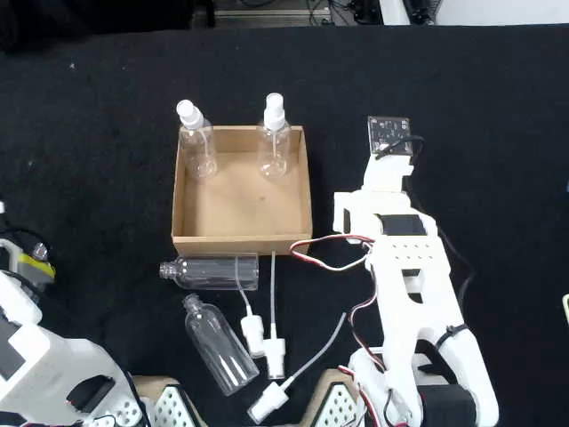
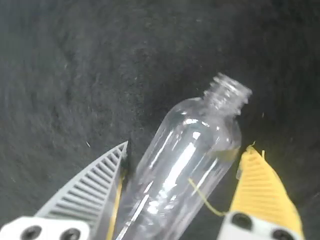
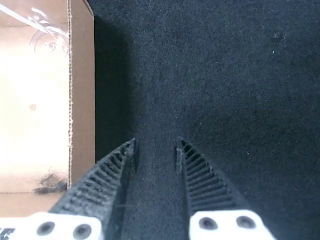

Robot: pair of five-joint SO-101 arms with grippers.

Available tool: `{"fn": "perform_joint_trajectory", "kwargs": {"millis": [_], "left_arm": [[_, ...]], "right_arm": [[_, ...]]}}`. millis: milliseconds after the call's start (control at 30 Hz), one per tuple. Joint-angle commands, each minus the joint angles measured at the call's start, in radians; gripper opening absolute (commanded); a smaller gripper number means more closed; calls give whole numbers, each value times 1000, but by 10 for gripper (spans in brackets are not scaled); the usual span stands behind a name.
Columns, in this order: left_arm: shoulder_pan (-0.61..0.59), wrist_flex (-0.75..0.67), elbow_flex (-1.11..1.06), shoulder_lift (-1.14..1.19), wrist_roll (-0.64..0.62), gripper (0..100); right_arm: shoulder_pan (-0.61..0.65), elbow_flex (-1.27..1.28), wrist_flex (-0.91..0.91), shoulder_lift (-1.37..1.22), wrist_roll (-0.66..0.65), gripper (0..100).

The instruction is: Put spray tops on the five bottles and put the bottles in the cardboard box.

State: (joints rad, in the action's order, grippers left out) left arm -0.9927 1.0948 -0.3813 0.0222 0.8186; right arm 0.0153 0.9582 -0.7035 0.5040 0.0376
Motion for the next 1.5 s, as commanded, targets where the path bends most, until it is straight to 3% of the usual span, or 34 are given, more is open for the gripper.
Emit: {"fn": "perform_joint_trajectory", "kwargs": {"millis": [0,133,300,567,767,967,1200,1367,1467], "left_arm": [[25,2,59,-15,209,321],[47,5,48,-8,311,321],[62,11,48,-8,316,320],[64,11,-48,-18,324,148],[62,11,-30,-20,324,184],[27,11,7,-20,324,330],[21,11,-10,-12,434,305],[8,5,-7,-12,439,296],[8,12,-13,-11,439,236]], "right_arm": [[-23,-4,31,51,-9,89],[-23,-4,31,51,-9,89],[-23,-4,31,51,-9,89],[-25,-4,31,51,-9,89],[-25,-4,31,51,-9,89],[-25,-4,31,51,-9,89],[-25,-4,31,51,-9,89],[-25,-4,31,51,-9,89],[-25,-4,31,51,-9,89]]}}
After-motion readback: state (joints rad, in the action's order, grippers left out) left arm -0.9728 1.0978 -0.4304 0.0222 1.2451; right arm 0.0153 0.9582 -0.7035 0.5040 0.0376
